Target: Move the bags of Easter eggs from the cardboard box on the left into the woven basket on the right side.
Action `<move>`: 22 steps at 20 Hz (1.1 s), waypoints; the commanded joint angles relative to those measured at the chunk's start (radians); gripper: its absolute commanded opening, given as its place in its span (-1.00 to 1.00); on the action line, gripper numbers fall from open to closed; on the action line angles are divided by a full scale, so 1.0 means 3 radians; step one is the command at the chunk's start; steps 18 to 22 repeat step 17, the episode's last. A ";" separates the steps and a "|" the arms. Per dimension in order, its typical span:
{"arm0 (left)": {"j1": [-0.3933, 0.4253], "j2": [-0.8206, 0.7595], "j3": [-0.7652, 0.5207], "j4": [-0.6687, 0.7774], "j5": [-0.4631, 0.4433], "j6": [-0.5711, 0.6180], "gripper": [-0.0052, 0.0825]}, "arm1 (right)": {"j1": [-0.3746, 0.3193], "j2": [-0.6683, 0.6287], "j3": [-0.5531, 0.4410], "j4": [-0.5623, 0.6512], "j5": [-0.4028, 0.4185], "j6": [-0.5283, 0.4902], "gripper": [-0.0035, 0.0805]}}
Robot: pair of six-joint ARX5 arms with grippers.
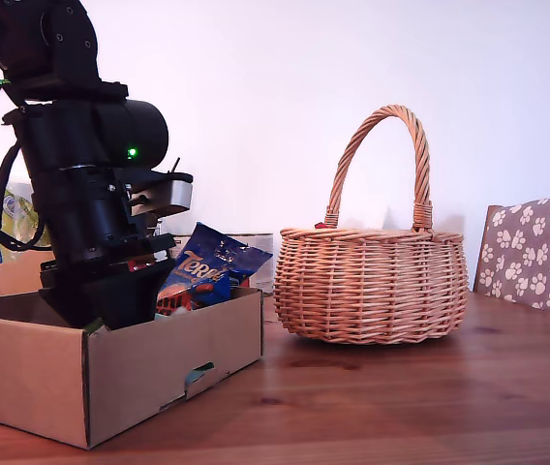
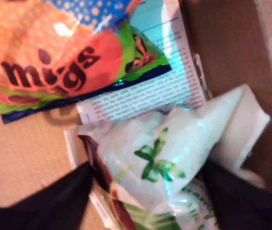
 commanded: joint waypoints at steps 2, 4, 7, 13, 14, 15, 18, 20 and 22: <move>0.0006 0.0111 -0.0072 -0.0042 -0.0032 0.0070 -0.16 | -0.0005 -0.0001 0.0015 0.0022 -0.0009 -0.0019 -0.94; 0.0006 0.0025 -0.0072 -0.0102 -0.0032 0.0076 -0.17 | -0.0005 -0.0001 0.0015 0.0022 -0.0009 -0.0019 -0.94; 0.0006 -0.0202 -0.0072 -0.0186 -0.0032 0.0075 -0.27 | -0.0005 -0.0001 0.0015 0.0022 -0.0009 -0.0019 -0.94; 0.0011 -0.0659 -0.0072 -0.0258 -0.0033 0.0076 -0.45 | -0.0005 -0.0001 0.0015 0.0020 -0.0009 -0.0019 -0.94; 0.0013 -0.0718 -0.0072 -0.0280 -0.0032 0.0076 -0.47 | -0.0005 -0.0001 0.0015 0.0022 -0.0009 -0.0019 -0.94; 0.0013 -0.0768 -0.0072 -0.0291 -0.0032 0.0075 -0.47 | -0.0005 -0.0001 0.0015 0.0020 -0.0009 -0.0019 -0.94; 0.0013 -0.0843 -0.0072 -0.0294 -0.0033 0.0075 -0.47 | -0.0005 -0.0001 0.0015 0.0020 -0.0009 -0.0019 -0.94; 0.0013 -0.0843 -0.0072 -0.0294 -0.0033 0.0075 -0.47 | -0.0005 -0.0001 0.0015 0.0020 -0.0009 -0.0019 -0.94; 0.0013 -0.0843 -0.0072 -0.0294 -0.0033 0.0075 -0.47 | -0.0005 -0.0001 0.0015 0.0020 -0.0009 -0.0019 -0.94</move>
